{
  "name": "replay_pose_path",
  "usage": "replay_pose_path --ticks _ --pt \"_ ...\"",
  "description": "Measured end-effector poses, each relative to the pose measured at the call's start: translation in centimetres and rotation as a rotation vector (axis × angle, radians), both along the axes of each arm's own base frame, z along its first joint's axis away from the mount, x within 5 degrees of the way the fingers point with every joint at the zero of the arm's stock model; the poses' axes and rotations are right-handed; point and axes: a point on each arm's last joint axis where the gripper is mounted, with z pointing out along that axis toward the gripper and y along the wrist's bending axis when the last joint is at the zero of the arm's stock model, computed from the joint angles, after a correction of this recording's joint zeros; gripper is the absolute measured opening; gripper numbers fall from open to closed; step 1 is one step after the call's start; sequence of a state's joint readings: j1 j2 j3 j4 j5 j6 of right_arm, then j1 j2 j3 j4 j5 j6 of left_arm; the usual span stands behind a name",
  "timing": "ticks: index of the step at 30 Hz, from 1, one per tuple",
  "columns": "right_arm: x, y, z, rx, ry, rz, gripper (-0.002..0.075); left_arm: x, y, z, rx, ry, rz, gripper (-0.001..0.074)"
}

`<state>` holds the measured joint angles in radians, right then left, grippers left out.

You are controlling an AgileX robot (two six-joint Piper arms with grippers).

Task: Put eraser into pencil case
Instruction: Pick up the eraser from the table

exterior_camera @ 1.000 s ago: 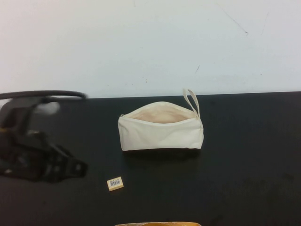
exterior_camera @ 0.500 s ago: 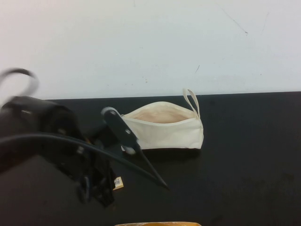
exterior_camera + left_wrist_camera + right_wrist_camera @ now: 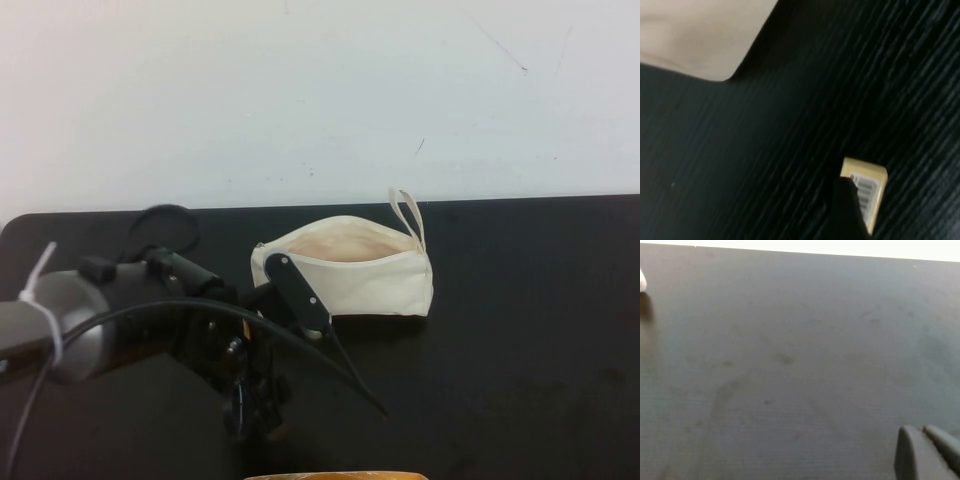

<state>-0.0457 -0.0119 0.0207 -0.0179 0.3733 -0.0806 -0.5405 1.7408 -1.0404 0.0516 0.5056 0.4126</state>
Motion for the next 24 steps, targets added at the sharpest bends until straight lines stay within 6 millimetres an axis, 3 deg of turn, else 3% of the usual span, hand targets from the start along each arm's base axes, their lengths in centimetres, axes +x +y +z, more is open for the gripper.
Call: replay_pose_path --ticks 10,24 --pt "0.0 0.0 0.0 0.0 0.0 0.0 -0.0001 0.7 -0.4 -2.8 0.0 0.049 0.058 0.0438" --pt "0.0 0.0 0.0 0.0 0.0 0.0 -0.0001 1.1 0.0 -2.7 0.034 0.01 0.09 0.0427"
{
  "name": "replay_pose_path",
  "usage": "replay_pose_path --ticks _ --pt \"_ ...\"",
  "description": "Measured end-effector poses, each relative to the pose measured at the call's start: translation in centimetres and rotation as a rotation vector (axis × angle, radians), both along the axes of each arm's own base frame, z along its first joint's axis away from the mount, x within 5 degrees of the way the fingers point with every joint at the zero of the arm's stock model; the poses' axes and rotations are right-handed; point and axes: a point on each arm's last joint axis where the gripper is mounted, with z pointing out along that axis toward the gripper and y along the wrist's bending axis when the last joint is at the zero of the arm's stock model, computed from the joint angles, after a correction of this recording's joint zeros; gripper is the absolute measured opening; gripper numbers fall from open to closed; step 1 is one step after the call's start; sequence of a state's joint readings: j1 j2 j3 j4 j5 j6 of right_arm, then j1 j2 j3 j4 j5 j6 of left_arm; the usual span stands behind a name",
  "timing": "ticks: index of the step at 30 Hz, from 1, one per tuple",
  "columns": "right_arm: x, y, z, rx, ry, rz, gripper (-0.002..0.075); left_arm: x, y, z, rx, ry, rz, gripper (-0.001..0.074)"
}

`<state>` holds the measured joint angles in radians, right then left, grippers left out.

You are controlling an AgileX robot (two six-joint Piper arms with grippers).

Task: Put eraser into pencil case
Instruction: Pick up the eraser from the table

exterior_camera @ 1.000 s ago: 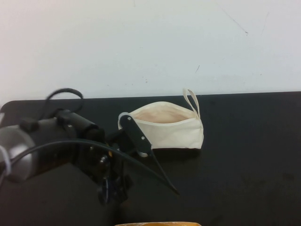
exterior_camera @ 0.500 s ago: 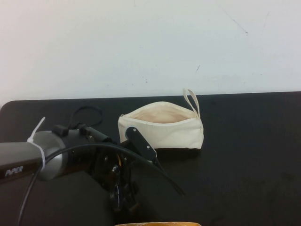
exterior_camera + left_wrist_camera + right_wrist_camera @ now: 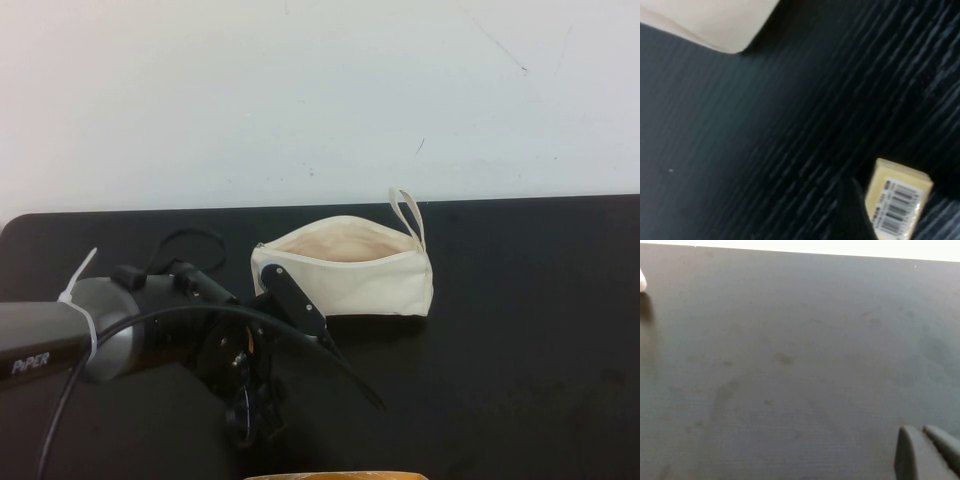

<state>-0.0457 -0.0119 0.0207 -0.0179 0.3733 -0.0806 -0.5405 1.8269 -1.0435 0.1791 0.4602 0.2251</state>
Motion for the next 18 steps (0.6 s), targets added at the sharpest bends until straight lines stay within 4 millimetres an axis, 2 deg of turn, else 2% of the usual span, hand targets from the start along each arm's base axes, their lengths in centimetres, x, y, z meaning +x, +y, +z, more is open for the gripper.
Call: replay_pose_path --ticks 11,14,18 --pt "0.0 0.0 0.0 0.0 0.0 0.0 -0.0001 0.7 -0.1 -1.0 0.041 -0.028 -0.044 0.0384" --pt "0.0 0.0 0.0 0.0 0.0 0.0 -0.0001 0.8 -0.1 -1.2 0.049 -0.016 -0.041 0.0334" --pt "0.0 0.0 0.0 0.0 0.0 0.0 -0.0001 0.6 -0.1 -1.3 0.048 0.011 -0.02 0.0193"
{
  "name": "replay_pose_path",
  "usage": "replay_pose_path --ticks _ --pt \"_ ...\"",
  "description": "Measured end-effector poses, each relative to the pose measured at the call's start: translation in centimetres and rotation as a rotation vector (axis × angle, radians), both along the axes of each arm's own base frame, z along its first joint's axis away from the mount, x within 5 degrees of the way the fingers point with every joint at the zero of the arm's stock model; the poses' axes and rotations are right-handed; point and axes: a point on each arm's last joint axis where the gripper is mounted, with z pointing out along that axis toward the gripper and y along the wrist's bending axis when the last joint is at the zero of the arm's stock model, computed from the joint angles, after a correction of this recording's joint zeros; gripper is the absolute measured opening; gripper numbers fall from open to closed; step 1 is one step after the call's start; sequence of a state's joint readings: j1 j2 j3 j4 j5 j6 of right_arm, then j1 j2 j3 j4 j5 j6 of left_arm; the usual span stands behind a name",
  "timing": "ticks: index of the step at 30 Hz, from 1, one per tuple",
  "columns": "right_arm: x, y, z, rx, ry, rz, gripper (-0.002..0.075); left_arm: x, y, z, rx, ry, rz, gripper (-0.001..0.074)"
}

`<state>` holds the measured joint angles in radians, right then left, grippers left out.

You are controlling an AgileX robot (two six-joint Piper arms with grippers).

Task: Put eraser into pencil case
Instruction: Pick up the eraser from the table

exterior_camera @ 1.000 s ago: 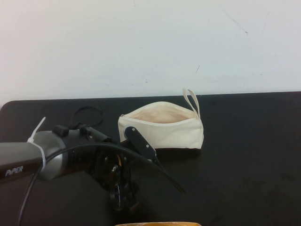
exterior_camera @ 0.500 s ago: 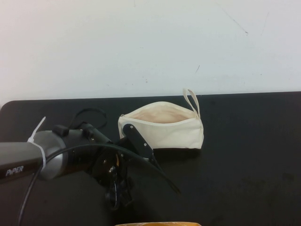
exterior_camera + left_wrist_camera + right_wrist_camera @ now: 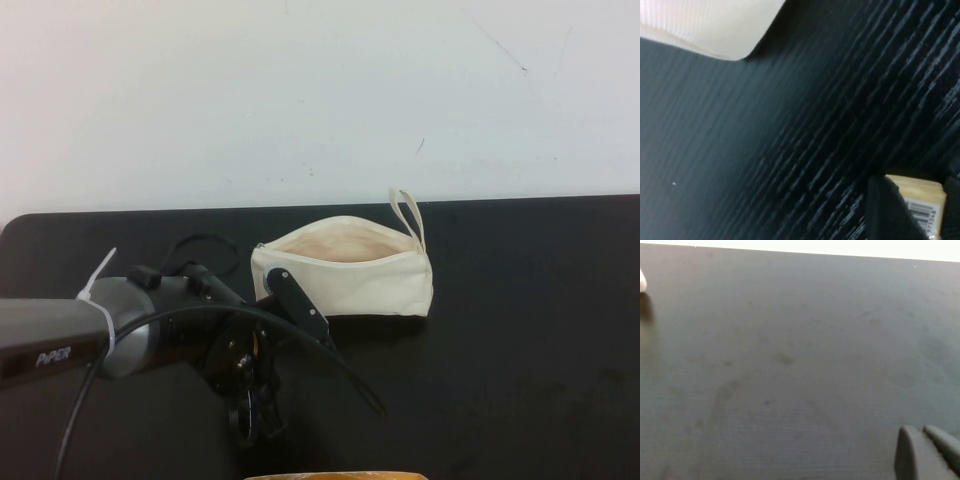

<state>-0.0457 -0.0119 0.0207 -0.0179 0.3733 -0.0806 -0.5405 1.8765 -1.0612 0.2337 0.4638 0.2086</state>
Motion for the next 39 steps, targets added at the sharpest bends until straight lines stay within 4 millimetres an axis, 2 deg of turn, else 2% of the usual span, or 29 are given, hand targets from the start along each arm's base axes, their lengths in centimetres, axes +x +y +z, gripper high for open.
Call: replay_pose_path --ticks 10,19,28,35,39 --pt "0.0 0.0 0.0 0.0 0.0 0.0 -0.0001 -0.3 -0.2 0.1 -0.031 0.05 0.056 0.0183" --pt "0.0 0.0 0.0 0.0 0.0 0.0 -0.0001 -1.6 0.2 2.0 -0.052 0.13 0.125 0.0183" --pt "0.0 0.0 0.0 0.0 0.0 0.0 -0.0001 -1.2 -0.1 7.2 -0.142 0.016 0.125 0.0183" --pt "0.0 0.0 0.0 0.0 0.0 0.0 -0.0001 1.5 -1.8 13.2 -0.321 -0.215 0.107 0.0183" --pt "0.0 0.0 0.0 0.0 0.0 0.0 -0.0001 2.7 -2.7 15.2 -0.461 -0.388 0.088 0.0183"
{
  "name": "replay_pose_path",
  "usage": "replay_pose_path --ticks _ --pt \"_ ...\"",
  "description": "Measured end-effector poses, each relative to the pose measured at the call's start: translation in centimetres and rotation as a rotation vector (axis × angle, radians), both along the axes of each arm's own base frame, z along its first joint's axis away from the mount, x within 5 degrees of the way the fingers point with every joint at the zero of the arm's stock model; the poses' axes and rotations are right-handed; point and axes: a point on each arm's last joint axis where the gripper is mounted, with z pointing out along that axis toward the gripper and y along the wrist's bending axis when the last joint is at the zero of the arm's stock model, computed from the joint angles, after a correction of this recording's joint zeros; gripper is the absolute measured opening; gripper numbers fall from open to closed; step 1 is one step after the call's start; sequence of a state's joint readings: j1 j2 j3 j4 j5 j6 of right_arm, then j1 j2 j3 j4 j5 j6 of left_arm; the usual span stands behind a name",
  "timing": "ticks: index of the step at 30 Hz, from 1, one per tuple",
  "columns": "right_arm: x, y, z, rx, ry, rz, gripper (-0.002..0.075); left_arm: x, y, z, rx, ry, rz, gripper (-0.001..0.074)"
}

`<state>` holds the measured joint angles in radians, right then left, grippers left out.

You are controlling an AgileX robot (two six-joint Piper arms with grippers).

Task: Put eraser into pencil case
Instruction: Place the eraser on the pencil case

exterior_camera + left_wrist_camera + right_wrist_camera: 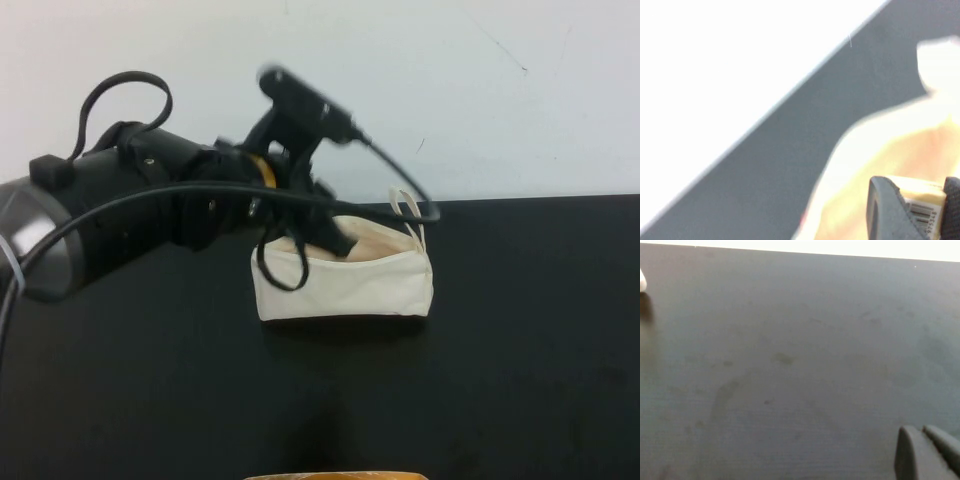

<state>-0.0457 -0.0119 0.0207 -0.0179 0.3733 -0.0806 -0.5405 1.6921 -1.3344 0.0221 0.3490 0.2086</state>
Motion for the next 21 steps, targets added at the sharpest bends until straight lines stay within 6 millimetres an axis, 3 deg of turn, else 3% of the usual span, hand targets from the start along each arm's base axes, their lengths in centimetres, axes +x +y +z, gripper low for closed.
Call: replay_pose_path --ticks 5,12,14,16,17,18,21 --pt "0.0 0.0 0.0 0.0 0.0 0.0 -0.0001 1.6 -1.0 -0.2 -0.09 -0.132 -0.003 0.0183" --pt "0.0 0.0 0.0 0.0 0.0 0.0 -0.0001 3.2 -2.0 -4.7 -0.056 -0.068 -0.002 0.0183" --pt "0.0 0.0 0.0 0.0 0.0 0.0 -0.0001 3.4 -2.1 -5.2 -0.059 -0.061 0.002 0.0227" --pt "0.0 0.0 0.0 0.0 0.0 0.0 -0.0001 3.5 -2.2 -5.3 -0.076 -0.066 0.009 0.0335" --pt "0.0 0.0 0.0 0.0 0.0 0.0 -0.0001 3.6 -2.3 -5.2 -0.088 -0.079 0.011 0.0431" --pt "0.0 0.0 0.0 0.0 0.0 0.0 -0.0001 3.6 -2.3 -5.1 -0.091 -0.085 0.011 0.0465" --pt "0.0 0.0 0.0 0.0 0.0 0.0 -0.0001 3.6 -2.3 -5.0 -0.098 -0.093 0.011 0.0481"
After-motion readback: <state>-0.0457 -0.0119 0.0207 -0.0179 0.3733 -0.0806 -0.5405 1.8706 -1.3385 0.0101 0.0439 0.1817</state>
